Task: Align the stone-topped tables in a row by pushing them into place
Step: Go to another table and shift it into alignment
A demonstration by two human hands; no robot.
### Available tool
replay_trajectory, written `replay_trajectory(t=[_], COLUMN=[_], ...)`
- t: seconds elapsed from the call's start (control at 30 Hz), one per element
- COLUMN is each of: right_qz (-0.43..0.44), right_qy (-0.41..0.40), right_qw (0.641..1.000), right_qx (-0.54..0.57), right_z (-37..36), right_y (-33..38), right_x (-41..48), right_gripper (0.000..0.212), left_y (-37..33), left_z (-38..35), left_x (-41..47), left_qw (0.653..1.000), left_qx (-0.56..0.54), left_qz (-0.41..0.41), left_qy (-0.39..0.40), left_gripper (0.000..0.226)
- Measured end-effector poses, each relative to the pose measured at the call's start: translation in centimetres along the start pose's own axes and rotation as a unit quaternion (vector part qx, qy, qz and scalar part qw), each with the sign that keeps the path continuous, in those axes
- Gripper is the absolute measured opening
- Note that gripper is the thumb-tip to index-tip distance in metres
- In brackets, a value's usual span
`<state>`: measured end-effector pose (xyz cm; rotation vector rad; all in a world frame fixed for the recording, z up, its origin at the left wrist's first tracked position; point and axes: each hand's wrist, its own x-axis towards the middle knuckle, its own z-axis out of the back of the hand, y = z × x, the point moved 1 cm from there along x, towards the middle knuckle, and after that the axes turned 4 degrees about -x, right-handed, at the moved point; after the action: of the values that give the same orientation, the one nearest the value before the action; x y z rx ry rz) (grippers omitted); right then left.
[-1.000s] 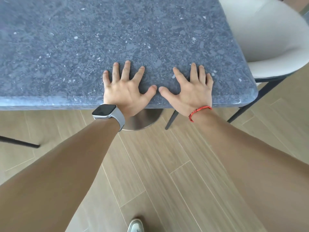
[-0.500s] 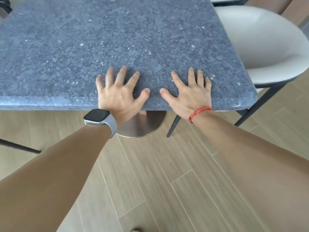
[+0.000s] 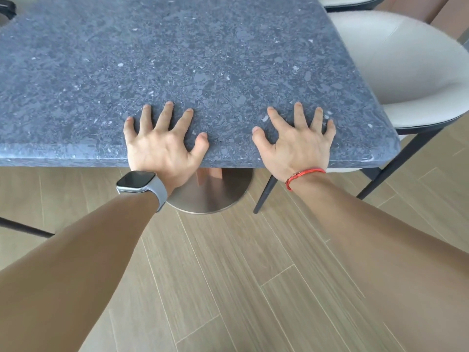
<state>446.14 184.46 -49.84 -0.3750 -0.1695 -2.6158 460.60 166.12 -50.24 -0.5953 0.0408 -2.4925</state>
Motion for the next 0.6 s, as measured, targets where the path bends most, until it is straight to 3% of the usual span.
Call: replay_trajectory(t=[0.3,0.5,0.6], right_qz=[-0.001,0.024,0.052], right_qy=[-0.009,0.042,0.023], right_qw=[1.000,0.999,0.998], right_qx=[0.007,0.006,-0.015], right_z=[0.0,0.6,0.6], right_y=[0.0,-0.3,-0.5], right_x=[0.0,-0.7,-1.4], right_gripper=[0.068,0.089,0.086], left_y=[0.0,-0.1,-0.2], left_z=[-0.2,-0.1,0.2], left_x=[0.2,0.3,0.0], left_qw=[1.000,0.999,0.999], left_qx=[0.001,0.019,0.011], left_qz=[-0.006,-0.013,-0.007], left_qy=[0.006,0.045,0.040], left_gripper=[0.071,0.075,0.076])
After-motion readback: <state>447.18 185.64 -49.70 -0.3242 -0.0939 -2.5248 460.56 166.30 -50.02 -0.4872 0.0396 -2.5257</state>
